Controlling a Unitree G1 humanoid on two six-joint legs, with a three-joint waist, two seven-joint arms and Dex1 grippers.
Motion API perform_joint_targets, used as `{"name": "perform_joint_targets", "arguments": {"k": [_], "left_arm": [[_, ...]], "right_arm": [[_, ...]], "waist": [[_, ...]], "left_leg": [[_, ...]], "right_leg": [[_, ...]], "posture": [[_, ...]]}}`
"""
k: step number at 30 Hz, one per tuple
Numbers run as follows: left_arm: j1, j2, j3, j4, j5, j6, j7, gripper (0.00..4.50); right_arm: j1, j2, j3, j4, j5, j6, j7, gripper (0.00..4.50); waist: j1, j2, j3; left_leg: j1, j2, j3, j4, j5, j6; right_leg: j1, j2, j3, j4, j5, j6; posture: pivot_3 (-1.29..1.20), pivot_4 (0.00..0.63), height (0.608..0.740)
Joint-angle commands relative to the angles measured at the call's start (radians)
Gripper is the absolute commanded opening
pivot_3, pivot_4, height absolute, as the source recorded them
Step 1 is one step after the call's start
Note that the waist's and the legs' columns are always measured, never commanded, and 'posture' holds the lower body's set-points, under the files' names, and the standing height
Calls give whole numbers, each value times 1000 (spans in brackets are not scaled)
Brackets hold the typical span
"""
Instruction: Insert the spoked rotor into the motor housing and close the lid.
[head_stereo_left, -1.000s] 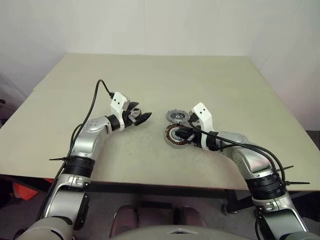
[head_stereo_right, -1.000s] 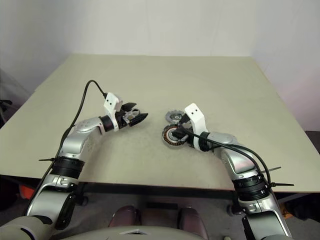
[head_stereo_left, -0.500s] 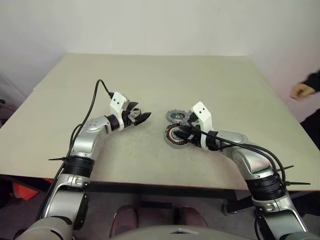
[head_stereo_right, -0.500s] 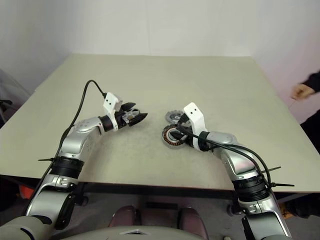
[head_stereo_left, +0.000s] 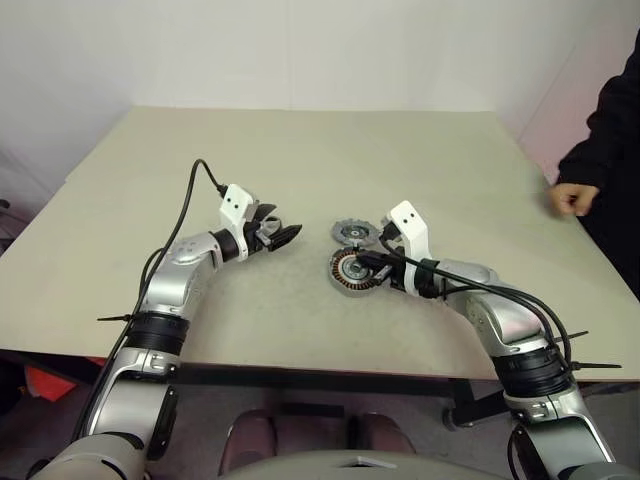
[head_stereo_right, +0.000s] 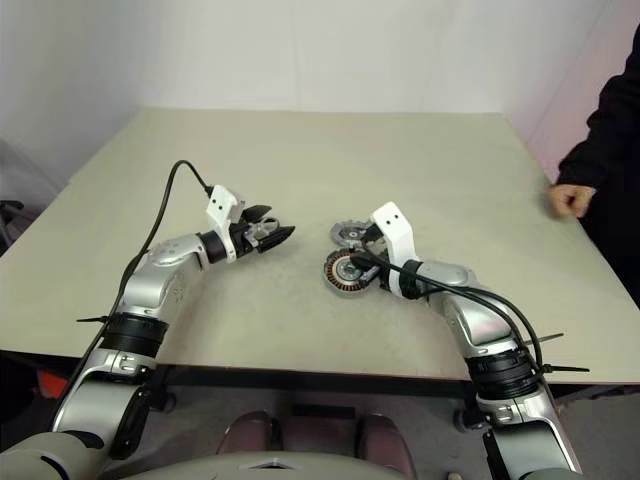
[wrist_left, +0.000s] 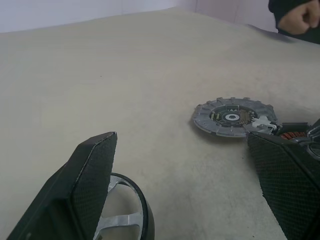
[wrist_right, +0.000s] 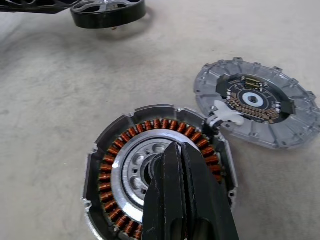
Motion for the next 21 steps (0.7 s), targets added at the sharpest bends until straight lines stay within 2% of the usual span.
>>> {"name": "perform_joint_targets", "arguments": {"k": [1, 21], "left_arm": [[-17, 5, 16, -16, 1, -20, 0, 4407], [-22, 6, 20, -8, 2, -26, 1, 4407]], "right_arm": [[-25, -6, -19, 3, -9, -31, 0, 33], [30, 1, 3, -61, -11, -11, 2, 33]], "waist": [[0, 0, 0], [0, 0, 0]], "left_leg": [[0, 0, 0, 0, 0, 0], [0, 0, 0, 0, 0, 0]], "right_leg": [[0, 0, 0, 0, 0, 0], [0, 0, 0, 0, 0, 0]], "posture": [[0, 0, 740], [0, 0, 740]]}}
